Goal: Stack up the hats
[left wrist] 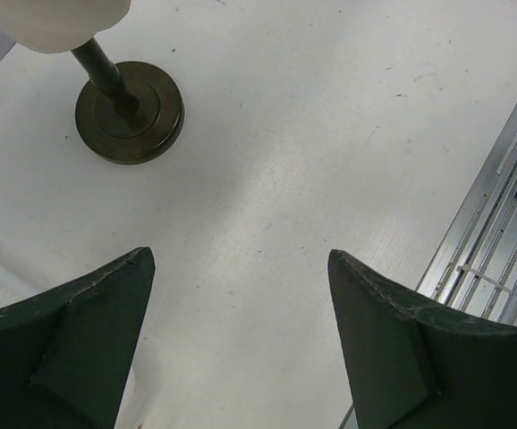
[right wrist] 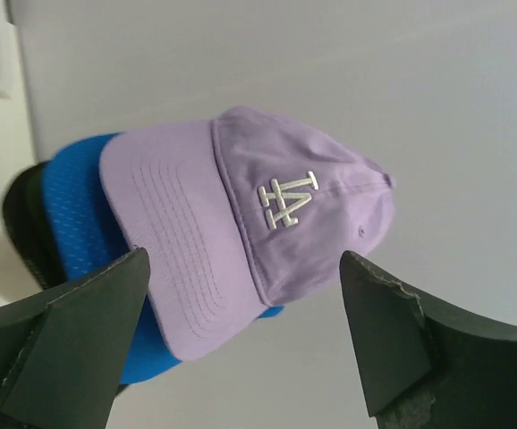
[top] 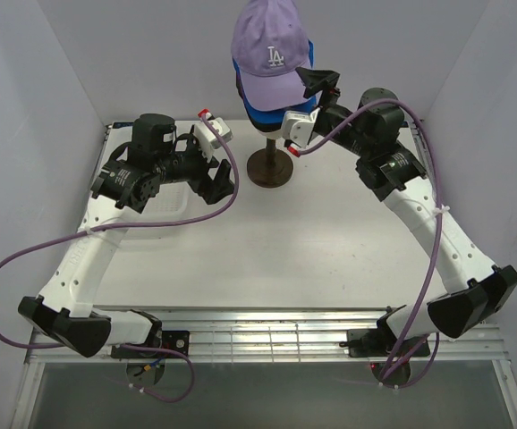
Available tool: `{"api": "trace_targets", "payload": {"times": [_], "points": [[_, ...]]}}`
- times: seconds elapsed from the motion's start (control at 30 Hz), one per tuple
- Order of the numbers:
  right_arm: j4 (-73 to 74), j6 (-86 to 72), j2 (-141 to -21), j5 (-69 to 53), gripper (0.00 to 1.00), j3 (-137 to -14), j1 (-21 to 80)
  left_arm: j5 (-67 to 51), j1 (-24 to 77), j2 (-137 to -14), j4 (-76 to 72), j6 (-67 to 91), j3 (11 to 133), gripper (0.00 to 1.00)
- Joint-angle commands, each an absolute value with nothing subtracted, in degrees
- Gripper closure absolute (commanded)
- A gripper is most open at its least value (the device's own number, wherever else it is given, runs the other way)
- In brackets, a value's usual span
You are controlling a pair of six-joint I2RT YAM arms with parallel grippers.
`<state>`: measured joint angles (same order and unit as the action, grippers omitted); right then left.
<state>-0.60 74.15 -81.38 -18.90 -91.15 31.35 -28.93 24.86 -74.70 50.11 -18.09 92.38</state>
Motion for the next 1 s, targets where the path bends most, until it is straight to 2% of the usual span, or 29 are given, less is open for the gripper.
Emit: {"api": "trace_targets", "payload": {"times": [0.0,0.2,0.3,0.33,0.4,0.43,0.5,0.6,0.77,0.8,0.9,0.97], "points": [[10.5,67.1,-79.9,-25.1,0.09,-94.9,31.8,-29.5,24.6,-75.0,49.4,-17.9,93.9,0.11],[15.0,57.9,-81.1,-26.4,0.10,-98.4,31.8,-29.8,24.6,-76.1,49.0,-17.5,95.4,0.11],[13.9,42.2,-83.6,-24.3,0.09,-104.2,30.4,-29.4,24.6,-76.6,48.4,-17.2,96.5,0.11],[13.7,31.7,-84.3,-24.4,0.07,-106.3,29.5,-29.3,24.6,-76.7,48.3,-17.1,97.0,0.11],[13.1,21.5,-85.7,-26.0,0.00,-111.0,26.0,-29.1,24.6,-77.4,48.1,-17.0,99.4,0.15],[12.9,12.4,-87.2,-27.2,0.02,-112.5,24.6,-28.8,24.6,-77.9,48.1,-16.6,100.5,0.18],[10.6,4.3,-88.7,-28.7,0.07,-114.3,21.1,-28.2,24.5,-78.7,48.1,-16.1,104.0,0.27],[7.0,-7.4,-89.7,-25.2,0.11,-114.1,18.3,-26.4,24.2,-79.6,46.9,-15.0,107.5,0.35],[-8.0,-22.9,-94.0,-22.6,0.28,-114.2,14.5,-22.7,20.3,-85.0,41.1,-9.5,119.2,0.51],[-9.2,-26.9,-96.3,-20.5,0.34,-115.1,14.4,-22.5,19.5,-88.3,38.6,-7.8,121.4,0.53],[-10.1,-32.8,-102.0,-16.3,0.44,-121.8,14.4,-22.2,15.8,-93.1,32.6,-1.6,128.7,0.53],[-11.8,-35.1,-104.7,-15.6,0.44,-125.6,14.3,-22.5,14.5,-97.6,30.6,-0.4,133.0,0.45]]}}
